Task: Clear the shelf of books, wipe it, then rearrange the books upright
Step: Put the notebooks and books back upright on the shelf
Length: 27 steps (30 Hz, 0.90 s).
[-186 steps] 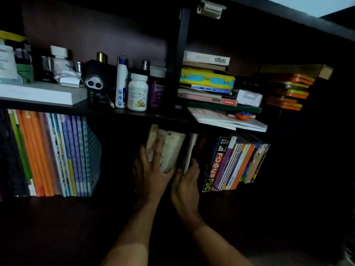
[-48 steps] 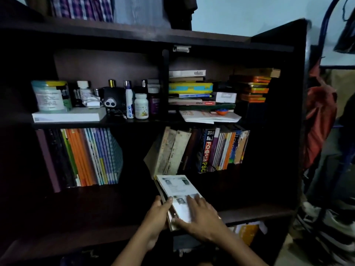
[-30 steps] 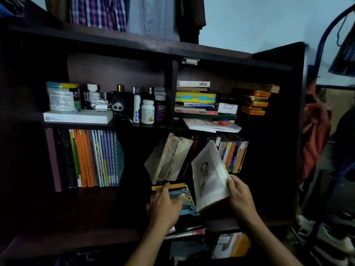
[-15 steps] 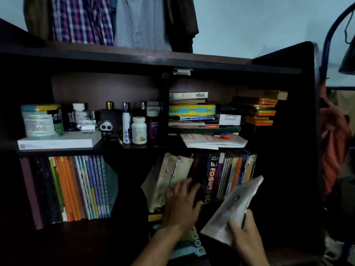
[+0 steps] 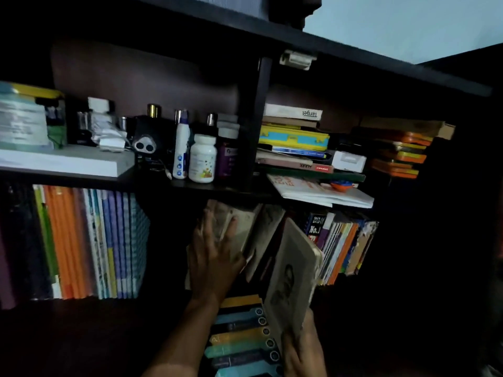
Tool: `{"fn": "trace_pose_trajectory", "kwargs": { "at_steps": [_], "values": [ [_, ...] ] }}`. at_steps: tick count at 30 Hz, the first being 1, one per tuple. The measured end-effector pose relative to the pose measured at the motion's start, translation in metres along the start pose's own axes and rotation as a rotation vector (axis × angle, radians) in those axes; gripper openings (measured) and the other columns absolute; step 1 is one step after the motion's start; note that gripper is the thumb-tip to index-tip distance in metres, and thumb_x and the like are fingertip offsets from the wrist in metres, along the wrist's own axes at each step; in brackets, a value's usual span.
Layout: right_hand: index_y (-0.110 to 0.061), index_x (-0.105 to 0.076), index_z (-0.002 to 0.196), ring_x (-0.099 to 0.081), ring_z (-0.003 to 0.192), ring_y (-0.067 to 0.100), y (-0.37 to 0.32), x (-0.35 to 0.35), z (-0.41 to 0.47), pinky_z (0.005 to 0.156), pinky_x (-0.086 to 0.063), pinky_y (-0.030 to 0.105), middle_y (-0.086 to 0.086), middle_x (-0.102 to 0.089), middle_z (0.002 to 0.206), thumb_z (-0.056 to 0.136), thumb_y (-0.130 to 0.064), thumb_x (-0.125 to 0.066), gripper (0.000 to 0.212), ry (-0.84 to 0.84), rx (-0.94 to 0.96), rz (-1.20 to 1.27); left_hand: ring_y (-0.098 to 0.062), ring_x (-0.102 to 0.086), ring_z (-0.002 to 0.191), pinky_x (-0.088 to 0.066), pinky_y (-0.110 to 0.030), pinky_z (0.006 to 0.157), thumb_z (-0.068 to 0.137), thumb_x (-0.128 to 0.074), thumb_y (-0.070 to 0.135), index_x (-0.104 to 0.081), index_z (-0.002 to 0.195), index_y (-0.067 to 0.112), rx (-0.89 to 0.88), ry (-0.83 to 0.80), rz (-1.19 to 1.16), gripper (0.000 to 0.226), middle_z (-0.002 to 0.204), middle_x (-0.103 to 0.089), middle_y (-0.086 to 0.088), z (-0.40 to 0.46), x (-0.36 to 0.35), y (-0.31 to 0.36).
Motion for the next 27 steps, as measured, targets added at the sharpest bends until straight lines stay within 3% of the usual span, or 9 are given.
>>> {"fn": "trace_pose_trajectory", "kwargs": {
  "at_steps": [3, 5, 8, 11, 12, 14, 16, 20, 27],
  "values": [
    [-0.017, -0.044, 0.134, -0.050, 0.116, 0.013, 0.101, -0.132, 0.138, 0.105, -0.021, -0.002, -0.018, -0.054, 0.111, 0.101, -0.020, -0.059, 0.036, 0.032, 0.012, -0.079, -0.049, -0.039, 0.133, -0.048, -0.060, 0.098, 0.070, -0.069, 0.056, -0.031, 0.152, 0.037, -0.015, 0.050, -0.075, 0.093, 0.163, -0.012, -0.017, 0.008, 0.013, -0.021],
    [-0.024, -0.048, 0.132, -0.058, 0.111, 0.026, 0.179, -0.179, 0.212, 0.121, -0.009, 0.024, -0.022, -0.060, 0.082, 0.091, -0.057, -0.060, 0.054, 0.114, 0.188, -0.077, -0.046, -0.038, 0.134, -0.046, -0.057, 0.102, 0.066, -0.080, 0.048, -0.032, 0.151, 0.041, -0.022, 0.045, -0.119, 0.097, 0.163, -0.009, -0.014, 0.012, 0.018, -0.032],
    [-0.017, -0.050, 0.102, -0.057, 0.090, 0.013, 0.051, -0.095, 0.127, 0.087, -0.045, 0.030, -0.003, -0.056, 0.093, 0.099, -0.019, -0.047, 0.005, -0.111, 0.175, -0.088, -0.045, -0.035, 0.138, -0.045, -0.055, 0.104, 0.062, -0.089, 0.039, -0.030, 0.152, 0.044, -0.011, 0.043, -0.140, 0.107, 0.164, -0.007, -0.012, 0.012, 0.019, -0.031],
    [-0.010, -0.047, 0.127, -0.056, 0.113, 0.013, -0.027, -0.066, 0.104, 0.097, -0.042, 0.025, 0.006, -0.054, 0.131, 0.105, -0.013, -0.042, 0.023, -0.006, 0.180, -0.084, -0.042, -0.031, 0.142, -0.045, -0.055, 0.105, 0.064, -0.090, 0.032, -0.034, 0.154, 0.042, -0.051, 0.063, -0.143, 0.106, 0.166, -0.007, -0.012, 0.010, 0.016, -0.028],
    [-0.007, -0.042, 0.138, -0.052, 0.123, 0.018, -0.021, -0.059, 0.098, 0.104, -0.040, 0.028, 0.005, -0.050, 0.139, 0.105, -0.012, -0.042, 0.033, -0.077, -0.058, -0.092, -0.042, -0.032, 0.142, -0.045, -0.056, 0.105, 0.064, -0.090, 0.031, -0.035, 0.154, 0.042, -0.045, 0.064, -0.145, 0.106, 0.166, -0.006, -0.012, 0.011, 0.016, -0.029],
    [-0.010, -0.043, 0.133, -0.054, 0.118, 0.024, -0.028, -0.068, 0.111, 0.098, -0.043, 0.030, 0.002, -0.054, 0.128, 0.104, -0.010, -0.042, 0.029, -0.095, 0.017, -0.186, -0.043, -0.033, 0.141, -0.045, -0.056, 0.104, 0.065, -0.088, 0.033, -0.031, 0.155, 0.044, -0.037, 0.051, -0.144, 0.106, 0.167, -0.004, -0.010, 0.011, 0.015, -0.029],
    [-0.016, -0.043, 0.111, -0.059, 0.103, 0.029, -0.027, -0.073, 0.112, 0.083, -0.042, 0.031, 0.005, -0.059, 0.108, 0.104, -0.016, -0.045, 0.007, -0.236, 0.093, -0.288, -0.043, -0.033, 0.141, -0.044, -0.054, 0.106, 0.069, -0.086, 0.035, -0.027, 0.155, 0.046, -0.056, 0.047, -0.134, 0.105, 0.167, -0.002, -0.011, 0.010, 0.016, -0.026],
    [-0.006, -0.055, 0.124, -0.060, 0.117, 0.040, -0.041, -0.078, 0.148, 0.087, -0.047, 0.035, 0.022, -0.063, 0.125, 0.103, -0.045, -0.047, 0.045, -0.262, -0.075, -0.410, -0.040, -0.033, 0.139, -0.046, -0.053, 0.104, 0.069, -0.087, 0.033, -0.025, 0.156, 0.047, -0.041, 0.040, -0.120, 0.108, 0.166, -0.002, -0.010, 0.009, 0.017, -0.021],
    [-0.007, -0.061, 0.110, -0.065, 0.106, 0.040, -0.056, -0.090, 0.180, 0.079, -0.048, 0.038, 0.018, -0.066, 0.113, 0.096, -0.060, -0.053, 0.055, -0.168, 0.007, -0.702, -0.040, -0.031, 0.142, -0.047, -0.056, 0.102, 0.077, -0.084, 0.041, -0.021, 0.156, 0.049, -0.071, 0.019, -0.099, 0.101, 0.167, 0.003, -0.007, 0.008, 0.012, -0.020]
  ]
}}
Point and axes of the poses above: each hand's wrist, its own z-axis towards the middle knuckle, its own x-axis out of the back of the hand, y = z × x, the point moved 1 cm from there along z, towards the middle knuckle
